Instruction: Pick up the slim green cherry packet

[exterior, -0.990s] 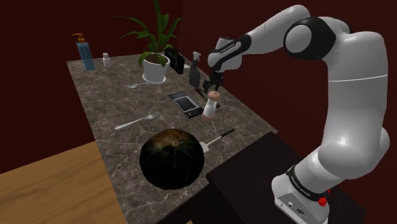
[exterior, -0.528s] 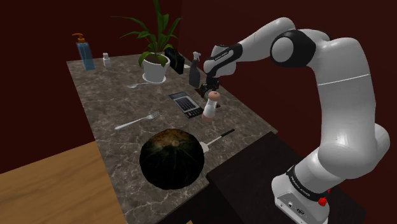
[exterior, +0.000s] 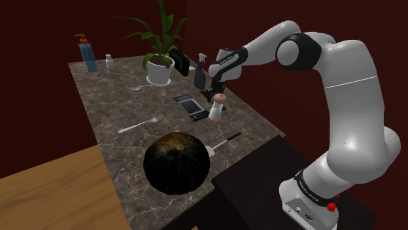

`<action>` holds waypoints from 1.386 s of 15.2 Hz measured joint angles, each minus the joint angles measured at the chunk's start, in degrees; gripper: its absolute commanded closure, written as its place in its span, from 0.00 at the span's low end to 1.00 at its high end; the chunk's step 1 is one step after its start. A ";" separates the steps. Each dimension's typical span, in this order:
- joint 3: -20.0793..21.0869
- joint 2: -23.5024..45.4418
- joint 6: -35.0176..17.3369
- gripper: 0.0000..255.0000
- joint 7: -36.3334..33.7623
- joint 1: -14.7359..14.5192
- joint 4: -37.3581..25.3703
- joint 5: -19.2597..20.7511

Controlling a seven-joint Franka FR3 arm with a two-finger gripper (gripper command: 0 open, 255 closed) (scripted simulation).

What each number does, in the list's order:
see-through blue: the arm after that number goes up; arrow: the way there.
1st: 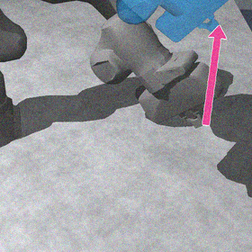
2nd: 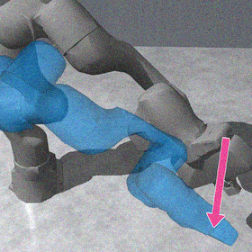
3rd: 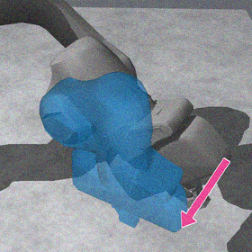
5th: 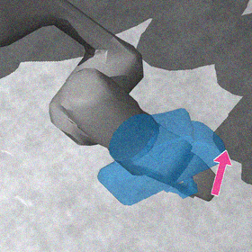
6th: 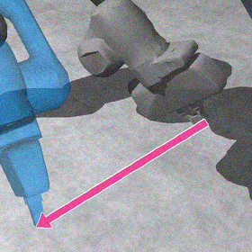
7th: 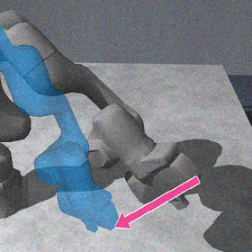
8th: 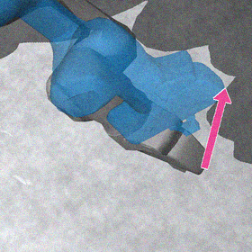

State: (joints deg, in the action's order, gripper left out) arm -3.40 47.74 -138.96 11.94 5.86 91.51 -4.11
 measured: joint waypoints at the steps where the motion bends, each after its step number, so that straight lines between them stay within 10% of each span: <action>1: 0.00 0.00 0.00 1.00 0.00 0.00 0.00 0.00; 21: -0.47 -7.92 6.17 1.00 -0.32 -0.37 1.73 0.48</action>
State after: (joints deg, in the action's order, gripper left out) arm -3.86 39.82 -132.79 11.61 5.49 93.24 -3.63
